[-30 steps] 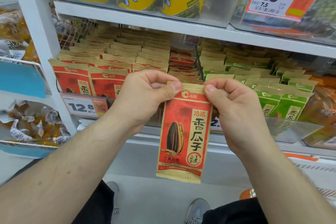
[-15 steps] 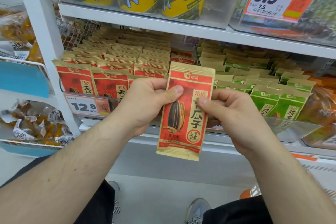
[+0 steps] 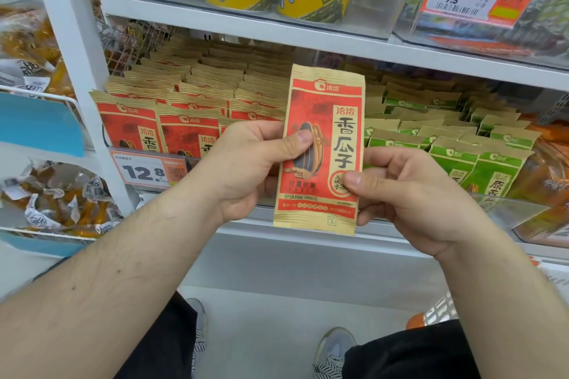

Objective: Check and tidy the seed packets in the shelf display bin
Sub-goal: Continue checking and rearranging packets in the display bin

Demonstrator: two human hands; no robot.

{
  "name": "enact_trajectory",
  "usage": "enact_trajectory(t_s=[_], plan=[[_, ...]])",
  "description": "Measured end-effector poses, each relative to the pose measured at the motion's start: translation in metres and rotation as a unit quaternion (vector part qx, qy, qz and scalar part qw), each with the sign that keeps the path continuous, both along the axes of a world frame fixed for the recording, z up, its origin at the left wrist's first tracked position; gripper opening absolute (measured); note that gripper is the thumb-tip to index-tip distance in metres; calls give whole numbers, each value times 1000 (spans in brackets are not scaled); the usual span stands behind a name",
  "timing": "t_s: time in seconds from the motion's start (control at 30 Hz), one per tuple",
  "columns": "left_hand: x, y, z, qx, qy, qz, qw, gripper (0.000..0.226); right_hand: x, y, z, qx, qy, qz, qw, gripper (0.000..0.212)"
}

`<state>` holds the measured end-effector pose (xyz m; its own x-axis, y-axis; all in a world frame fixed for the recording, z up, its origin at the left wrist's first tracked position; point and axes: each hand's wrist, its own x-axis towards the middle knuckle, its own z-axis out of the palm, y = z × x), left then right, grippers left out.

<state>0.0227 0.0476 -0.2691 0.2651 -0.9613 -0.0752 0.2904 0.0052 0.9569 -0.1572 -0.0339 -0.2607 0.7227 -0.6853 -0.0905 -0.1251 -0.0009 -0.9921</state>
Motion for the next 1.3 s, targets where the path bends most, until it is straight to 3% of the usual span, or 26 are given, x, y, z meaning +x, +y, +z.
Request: enact_trajectory(t_s=[0.13,0.53,0.73,0.83,0.9,0.97,1.07,1.17,1.3], plan=[[0,1,0,-1,-3,-4,1000,33,0,-2,-1,17,-26,35,999,61],[4,0,-1,-26,-6,13,1000,30,-3,0,-1,-27,-8,86,996,65],[5,1,-1,-6,-27,5,1000,29,3,2,-8,-1,-80,36,996,65],[4,0,-4,-6,-163,67,984,7,14,13,-10,-108,-83,-93,986,48],[1,2,-2,-37,-259,118,958,12,19,20,-13,-286,-16,-175,942,47],[-6,7,2,-80,-233,61,967,15,24,27,-16,-432,54,-189,880,50],[-14,8,-1,-90,-150,19,984,27,29,35,-20,-504,93,-153,845,48],[-9,3,-3,-60,-90,46,993,14,30,37,-23,-479,77,-117,867,44],[1,5,-4,-5,-73,-72,995,21,27,22,-14,-291,-8,-267,919,18]])
